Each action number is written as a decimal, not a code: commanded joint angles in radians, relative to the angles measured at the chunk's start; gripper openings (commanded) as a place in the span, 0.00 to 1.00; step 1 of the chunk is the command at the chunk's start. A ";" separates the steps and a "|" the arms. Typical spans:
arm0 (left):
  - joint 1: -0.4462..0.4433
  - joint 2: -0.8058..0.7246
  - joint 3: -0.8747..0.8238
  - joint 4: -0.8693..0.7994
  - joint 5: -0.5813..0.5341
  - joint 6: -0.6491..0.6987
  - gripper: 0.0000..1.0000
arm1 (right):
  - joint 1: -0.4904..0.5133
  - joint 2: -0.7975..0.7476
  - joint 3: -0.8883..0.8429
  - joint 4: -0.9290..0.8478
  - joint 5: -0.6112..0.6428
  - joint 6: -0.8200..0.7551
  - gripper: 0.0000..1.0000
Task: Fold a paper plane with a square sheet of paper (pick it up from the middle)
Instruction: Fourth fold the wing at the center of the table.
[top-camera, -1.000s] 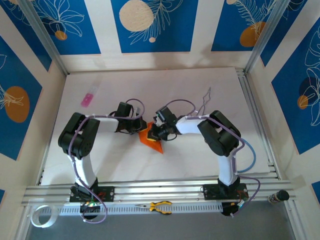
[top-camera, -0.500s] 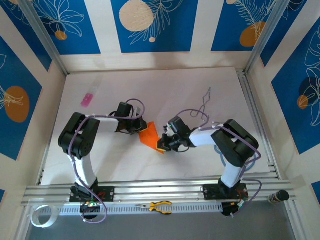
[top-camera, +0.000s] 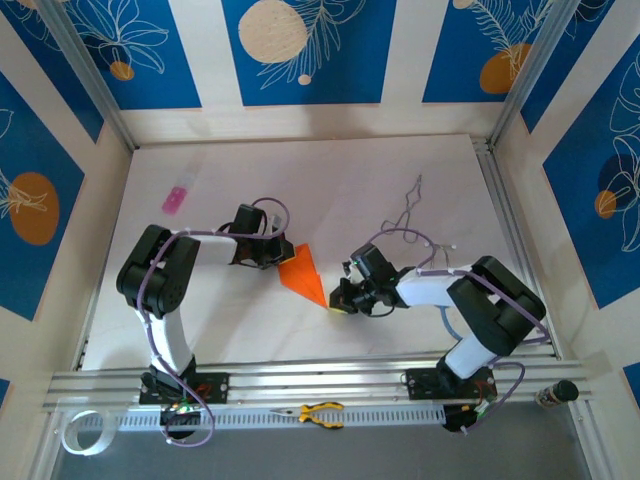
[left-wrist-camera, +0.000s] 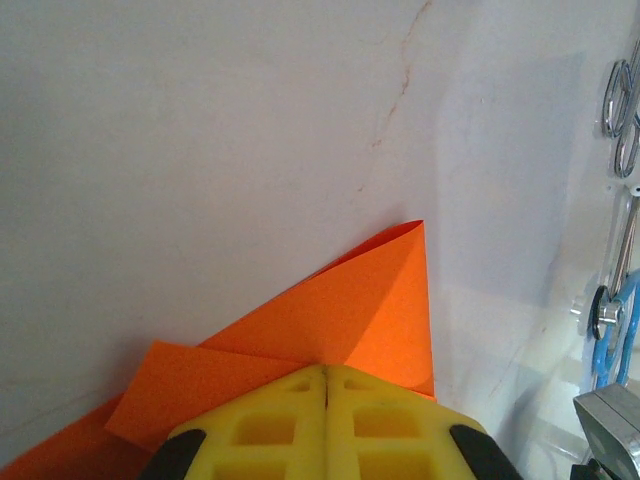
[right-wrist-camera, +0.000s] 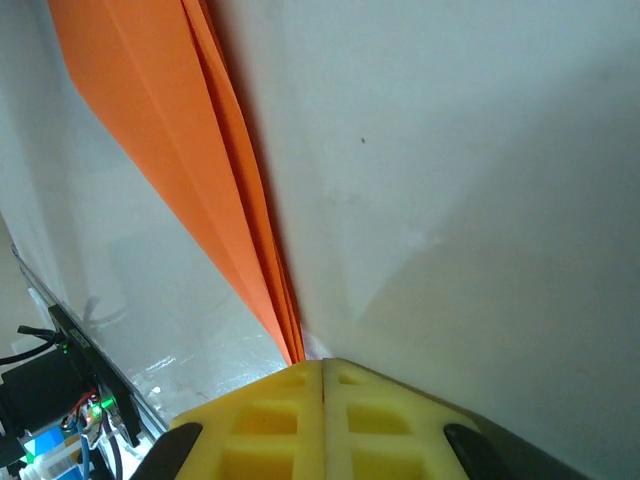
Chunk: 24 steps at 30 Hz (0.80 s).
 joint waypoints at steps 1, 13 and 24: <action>0.008 0.056 -0.038 -0.072 -0.051 -0.004 0.00 | 0.009 -0.027 0.005 -0.036 0.002 0.029 0.03; 0.010 0.070 -0.010 -0.109 -0.047 -0.011 0.00 | 0.013 -0.010 0.023 -0.019 0.014 0.115 0.27; 0.010 0.073 -0.016 -0.101 -0.046 -0.019 0.00 | 0.030 0.029 0.046 0.001 0.001 0.123 0.24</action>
